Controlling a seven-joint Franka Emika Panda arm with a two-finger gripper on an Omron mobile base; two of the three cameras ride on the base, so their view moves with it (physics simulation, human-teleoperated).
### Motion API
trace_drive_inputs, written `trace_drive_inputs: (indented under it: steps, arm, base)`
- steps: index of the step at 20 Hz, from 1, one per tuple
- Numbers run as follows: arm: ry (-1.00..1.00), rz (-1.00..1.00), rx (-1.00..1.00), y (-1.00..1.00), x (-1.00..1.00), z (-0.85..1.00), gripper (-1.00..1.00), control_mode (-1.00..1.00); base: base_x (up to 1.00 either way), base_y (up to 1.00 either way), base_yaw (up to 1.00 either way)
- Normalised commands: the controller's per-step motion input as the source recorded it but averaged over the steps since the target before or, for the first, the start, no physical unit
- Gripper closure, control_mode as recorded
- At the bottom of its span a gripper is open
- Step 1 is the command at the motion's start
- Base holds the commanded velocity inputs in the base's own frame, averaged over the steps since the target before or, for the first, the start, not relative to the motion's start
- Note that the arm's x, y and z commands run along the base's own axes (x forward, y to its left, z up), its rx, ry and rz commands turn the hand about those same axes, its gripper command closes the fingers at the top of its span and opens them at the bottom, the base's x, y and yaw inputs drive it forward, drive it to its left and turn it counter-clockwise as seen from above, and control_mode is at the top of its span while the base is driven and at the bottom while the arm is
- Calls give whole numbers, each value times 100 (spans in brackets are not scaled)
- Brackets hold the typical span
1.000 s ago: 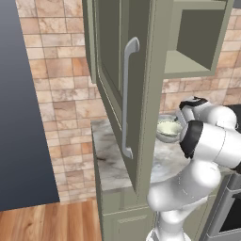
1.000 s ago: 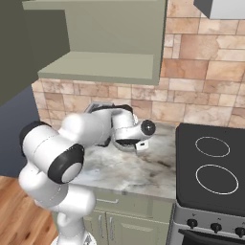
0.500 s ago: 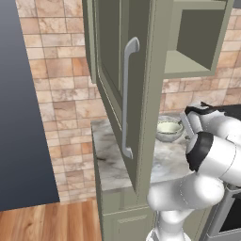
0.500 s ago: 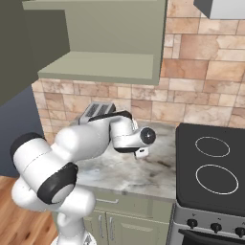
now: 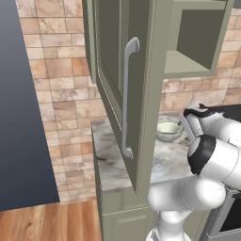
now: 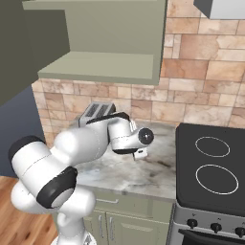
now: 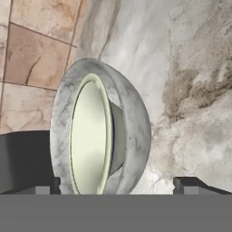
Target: Pick up the bowls on the counter and stack them on top of one another in the open cabinet. Place the smaller bowl on top of the larger bowl.
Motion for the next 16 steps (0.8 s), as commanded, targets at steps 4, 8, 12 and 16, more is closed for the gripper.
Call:
trace_drive_inputs:
  steps: [4, 8, 12, 16]
  arm:
    - [5, 0, -1, 0, 0, -9, -100, -100]
    - [6, 0, -1, 7, 11, -9, -100, -100]
    - [4, 0, 0, 5, 15, -8, -100, -100]
    - [3, 0, 0, 2, 10, -10, -100, -100]
  base:
    - [0, 0, 0]
    - [0, 0, 0]
    - [0, 0, 0]
    - [0, 0, 0]
